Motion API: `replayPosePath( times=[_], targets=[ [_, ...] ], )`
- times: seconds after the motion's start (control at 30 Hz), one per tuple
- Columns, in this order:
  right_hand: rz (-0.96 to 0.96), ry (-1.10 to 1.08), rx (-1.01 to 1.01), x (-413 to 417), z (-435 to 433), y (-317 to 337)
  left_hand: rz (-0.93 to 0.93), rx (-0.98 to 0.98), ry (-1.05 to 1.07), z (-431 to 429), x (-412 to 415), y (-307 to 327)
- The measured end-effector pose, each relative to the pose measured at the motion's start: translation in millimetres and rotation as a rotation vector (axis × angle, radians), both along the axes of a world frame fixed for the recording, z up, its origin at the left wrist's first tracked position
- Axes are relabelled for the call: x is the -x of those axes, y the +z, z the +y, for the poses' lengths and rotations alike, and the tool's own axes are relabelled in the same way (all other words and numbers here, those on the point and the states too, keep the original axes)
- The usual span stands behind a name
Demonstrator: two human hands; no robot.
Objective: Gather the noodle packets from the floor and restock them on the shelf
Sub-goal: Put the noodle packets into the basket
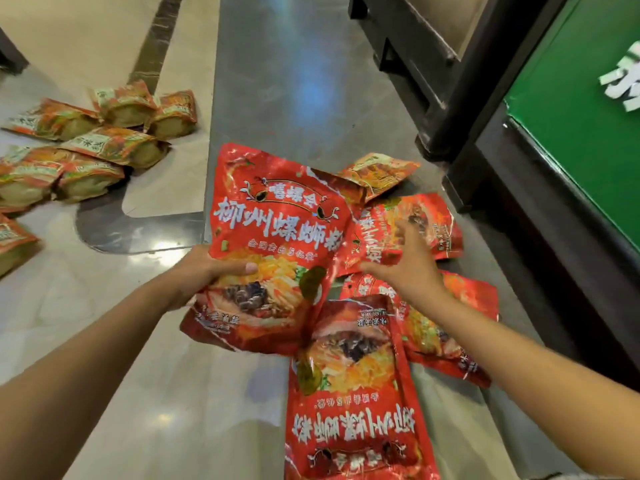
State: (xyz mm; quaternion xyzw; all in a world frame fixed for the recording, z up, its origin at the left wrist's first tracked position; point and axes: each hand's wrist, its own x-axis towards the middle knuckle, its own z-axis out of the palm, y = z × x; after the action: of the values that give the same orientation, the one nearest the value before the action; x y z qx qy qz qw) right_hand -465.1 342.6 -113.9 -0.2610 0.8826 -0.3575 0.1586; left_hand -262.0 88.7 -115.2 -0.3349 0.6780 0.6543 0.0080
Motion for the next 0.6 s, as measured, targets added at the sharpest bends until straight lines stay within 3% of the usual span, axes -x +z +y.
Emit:
replayPosePath(
  times=[0.07,0.17,0.3,0.6],
  targets=[
    [-0.100,0.056,-0.098,-13.6,19.6,-30.3,-0.059,-0.022,-0.011,-8.5,-14.6,-8.0],
    [0.008,0.376,-0.380,-16.2,35.6,-53.8,-0.190,-0.058,-0.071,-14.1,-36.6,-17.6],
    [0.105,0.567,-0.440,-8.3,4.6,-49.1,-0.332,-0.107,-0.148,-15.4,-58.2,-23.4],
    [-0.078,0.858,-0.787,-14.2,-67.1,-72.0,-0.338,-0.150,-0.079,-25.5,-93.4,-14.1]
  ],
)
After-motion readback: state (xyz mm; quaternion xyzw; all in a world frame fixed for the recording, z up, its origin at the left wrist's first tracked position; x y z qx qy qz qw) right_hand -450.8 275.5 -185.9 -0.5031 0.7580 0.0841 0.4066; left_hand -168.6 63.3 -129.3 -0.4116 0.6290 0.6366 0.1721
